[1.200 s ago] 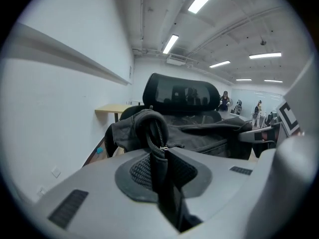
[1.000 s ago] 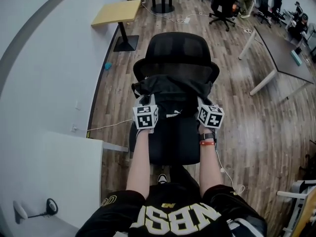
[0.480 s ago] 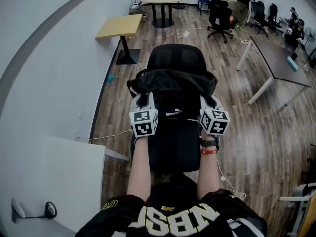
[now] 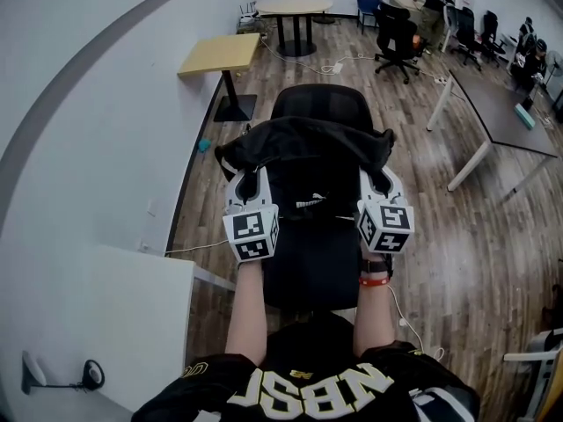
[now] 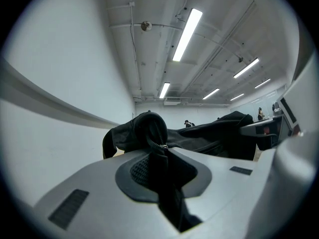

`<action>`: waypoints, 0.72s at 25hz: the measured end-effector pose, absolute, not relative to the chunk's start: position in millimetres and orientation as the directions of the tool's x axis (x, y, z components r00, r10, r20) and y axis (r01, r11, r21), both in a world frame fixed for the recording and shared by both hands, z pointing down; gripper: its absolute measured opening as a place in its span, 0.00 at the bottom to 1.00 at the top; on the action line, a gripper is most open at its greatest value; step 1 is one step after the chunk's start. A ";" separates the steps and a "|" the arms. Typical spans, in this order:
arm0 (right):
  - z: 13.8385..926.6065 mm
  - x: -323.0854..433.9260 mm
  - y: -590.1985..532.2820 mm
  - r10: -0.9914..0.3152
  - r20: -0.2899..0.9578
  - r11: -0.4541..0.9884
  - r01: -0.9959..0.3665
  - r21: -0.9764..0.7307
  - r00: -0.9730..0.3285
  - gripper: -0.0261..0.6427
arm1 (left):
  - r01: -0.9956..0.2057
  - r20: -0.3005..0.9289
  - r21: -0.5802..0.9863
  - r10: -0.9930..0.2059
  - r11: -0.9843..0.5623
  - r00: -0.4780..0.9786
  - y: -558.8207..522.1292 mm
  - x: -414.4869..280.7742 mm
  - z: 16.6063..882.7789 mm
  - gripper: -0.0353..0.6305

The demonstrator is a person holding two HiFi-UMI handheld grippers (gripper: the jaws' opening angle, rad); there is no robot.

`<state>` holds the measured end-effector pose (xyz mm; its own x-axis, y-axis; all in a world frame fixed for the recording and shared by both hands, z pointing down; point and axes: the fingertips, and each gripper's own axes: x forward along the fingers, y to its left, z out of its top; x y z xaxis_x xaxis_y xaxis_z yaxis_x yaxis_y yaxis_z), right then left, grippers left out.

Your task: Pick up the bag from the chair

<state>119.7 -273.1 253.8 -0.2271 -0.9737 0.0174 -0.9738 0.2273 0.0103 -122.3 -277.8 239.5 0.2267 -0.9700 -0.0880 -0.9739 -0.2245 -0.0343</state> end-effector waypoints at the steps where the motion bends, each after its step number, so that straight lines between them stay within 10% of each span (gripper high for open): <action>1: 250.8 118.1 -271.1 -0.974 0.006 0.229 -0.973 0.012 -0.229 0.14 | -0.974 -0.096 -0.034 -0.970 -0.223 0.225 -275.5 -123.9 236.9 0.13; 18: 251.5 118.4 -265.5 -0.969 -0.003 0.247 -0.969 0.016 -0.248 0.15 | -0.964 -0.087 -0.019 -0.960 -0.267 0.267 -278.5 -123.8 242.4 0.13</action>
